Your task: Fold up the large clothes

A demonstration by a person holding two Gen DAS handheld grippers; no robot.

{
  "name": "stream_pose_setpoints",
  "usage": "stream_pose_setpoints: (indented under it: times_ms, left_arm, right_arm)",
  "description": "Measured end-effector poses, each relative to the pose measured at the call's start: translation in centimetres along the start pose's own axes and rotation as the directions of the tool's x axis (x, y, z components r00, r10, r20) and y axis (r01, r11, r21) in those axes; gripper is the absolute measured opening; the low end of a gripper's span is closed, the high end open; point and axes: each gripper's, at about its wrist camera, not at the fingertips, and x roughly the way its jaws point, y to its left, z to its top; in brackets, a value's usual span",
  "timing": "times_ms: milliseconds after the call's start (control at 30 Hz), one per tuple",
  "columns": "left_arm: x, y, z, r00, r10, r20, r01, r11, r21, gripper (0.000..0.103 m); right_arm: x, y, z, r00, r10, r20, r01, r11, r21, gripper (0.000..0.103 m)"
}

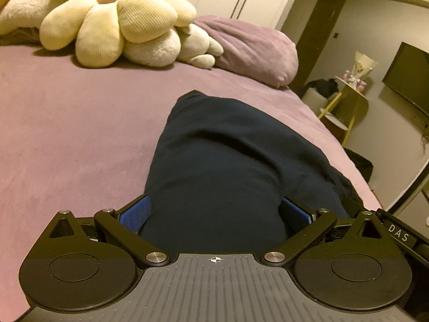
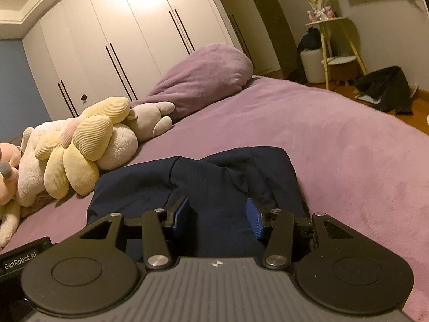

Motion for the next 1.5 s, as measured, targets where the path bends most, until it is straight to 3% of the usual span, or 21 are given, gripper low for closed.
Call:
stream_pose_setpoints:
  times_ms: [133,267,367,467,500,567,600,700,767,833,900,1100,1333,1500]
  left_arm:
    - [0.8,0.1,-0.8,1.000,0.016,0.025,-0.017,1.000,0.007,0.103]
    - [0.5,0.3,0.3,1.000,0.000,-0.019,0.000,1.000,-0.002,0.103]
    - [-0.5,1.5,2.0,0.993,-0.064,-0.100,0.062,0.998,-0.027,0.103]
    - [-2.4,4.5,3.5,0.972,-0.157,-0.177,0.148,0.987,-0.063,0.103]
    - [-2.8,5.5,3.7,0.964,-0.184,-0.192,0.173,0.982,-0.071,0.103]
    - [-3.2,7.3,3.9,0.946,-0.229,-0.229,0.212,0.973,-0.097,0.103]
    - [-3.1,8.0,3.8,0.937,-0.244,-0.251,0.219,0.968,-0.123,0.103]
    - [-1.7,8.9,3.0,0.908,-0.301,-0.292,0.244,0.945,-0.217,0.103]
    - [-0.6,8.9,2.4,0.895,-0.326,-0.305,0.246,0.931,-0.270,0.103]
    - [0.2,8.5,1.8,0.888,-0.351,-0.297,0.262,0.917,-0.301,0.103]
    - [1.0,8.2,1.7,0.886,-0.361,-0.292,0.268,0.911,-0.313,0.103]
    - [2.2,7.4,2.5,0.884,-0.348,-0.312,0.253,0.917,-0.308,0.095]
    - [0.6,5.6,4.2,0.897,-0.292,-0.331,0.232,0.950,-0.208,0.070]
    - [-0.8,5.8,5.3,0.898,-0.300,-0.323,0.246,0.949,-0.199,0.063]
  right_arm:
    - [0.5,0.5,-0.8,0.999,-0.022,0.023,0.023,0.999,-0.042,0.047]
    - [1.2,1.1,-1.0,0.999,-0.042,0.022,0.043,0.996,-0.073,0.048]
    - [1.0,1.1,-0.4,0.999,-0.034,0.000,0.034,0.998,-0.054,0.048]
    - [-0.4,0.9,1.4,0.997,-0.012,-0.076,0.011,1.000,-0.012,0.048]
    - [-1.4,0.4,2.0,0.996,0.013,-0.088,-0.012,1.000,0.016,0.050]
    - [-3.6,-1.2,2.6,0.994,0.048,-0.098,-0.041,0.997,0.073,0.079]
    - [-4.4,-2.2,2.8,0.992,0.061,-0.114,-0.051,0.994,0.096,0.080]
    - [-5.1,-5.7,2.8,0.972,0.124,-0.201,-0.084,0.977,0.197,0.080]
    - [-4.0,-7.7,2.3,0.939,0.203,-0.278,-0.112,0.944,0.311,0.080]
    - [-2.6,-8.8,1.5,0.899,0.290,-0.328,-0.145,0.905,0.401,0.080]
    - [-1.6,-9.2,1.0,0.887,0.315,-0.339,-0.152,0.890,0.429,0.080]
    - [1.2,-10.1,-0.3,0.873,0.365,-0.323,-0.167,0.847,0.505,0.067]
    - [2.0,-8.5,0.0,0.866,0.359,-0.349,-0.182,0.875,0.449,0.049]
    - [1.1,-7.1,0.6,0.874,0.340,-0.347,-0.182,0.891,0.417,0.042]
